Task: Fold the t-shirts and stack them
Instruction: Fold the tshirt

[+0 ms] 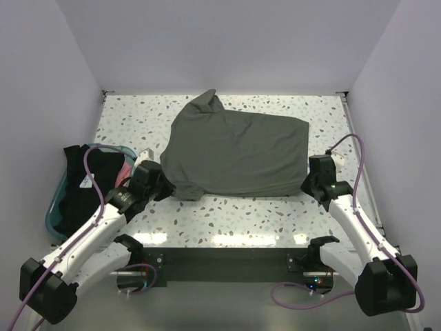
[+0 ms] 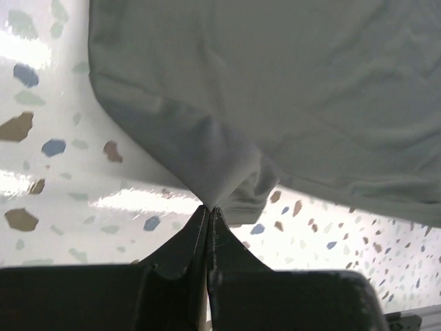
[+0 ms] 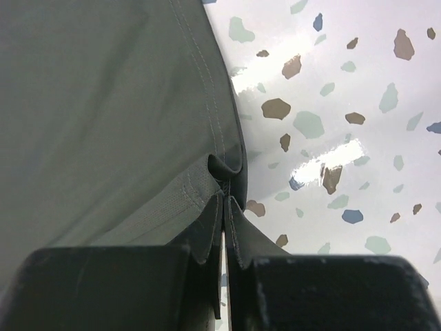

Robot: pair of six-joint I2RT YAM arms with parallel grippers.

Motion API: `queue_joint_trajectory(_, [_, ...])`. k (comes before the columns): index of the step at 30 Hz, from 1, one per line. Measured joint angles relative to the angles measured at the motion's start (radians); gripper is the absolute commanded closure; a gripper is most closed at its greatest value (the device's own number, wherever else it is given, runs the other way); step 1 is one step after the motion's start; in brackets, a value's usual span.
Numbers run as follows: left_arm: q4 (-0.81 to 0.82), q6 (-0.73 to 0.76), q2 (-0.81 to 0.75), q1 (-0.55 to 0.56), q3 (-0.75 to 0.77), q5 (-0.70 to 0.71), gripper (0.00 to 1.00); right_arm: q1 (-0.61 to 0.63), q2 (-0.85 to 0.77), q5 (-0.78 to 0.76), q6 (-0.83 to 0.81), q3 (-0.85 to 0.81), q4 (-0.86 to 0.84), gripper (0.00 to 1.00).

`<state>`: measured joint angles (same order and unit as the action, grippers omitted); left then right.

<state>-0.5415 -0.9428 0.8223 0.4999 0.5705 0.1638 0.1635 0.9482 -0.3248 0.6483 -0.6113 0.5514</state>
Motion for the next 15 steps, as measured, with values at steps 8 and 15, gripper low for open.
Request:
queue_joint_trajectory(8, [0.069,0.034,0.267,-0.064,0.218,0.007,1.00,-0.013,0.163,-0.003,0.014,-0.075,-0.014,1.00])
queue_joint_trajectory(15, [0.144,0.082,0.523,-0.151,0.396,-0.032,1.00,-0.058,0.317,0.006,0.022,-0.160,-0.081,1.00])
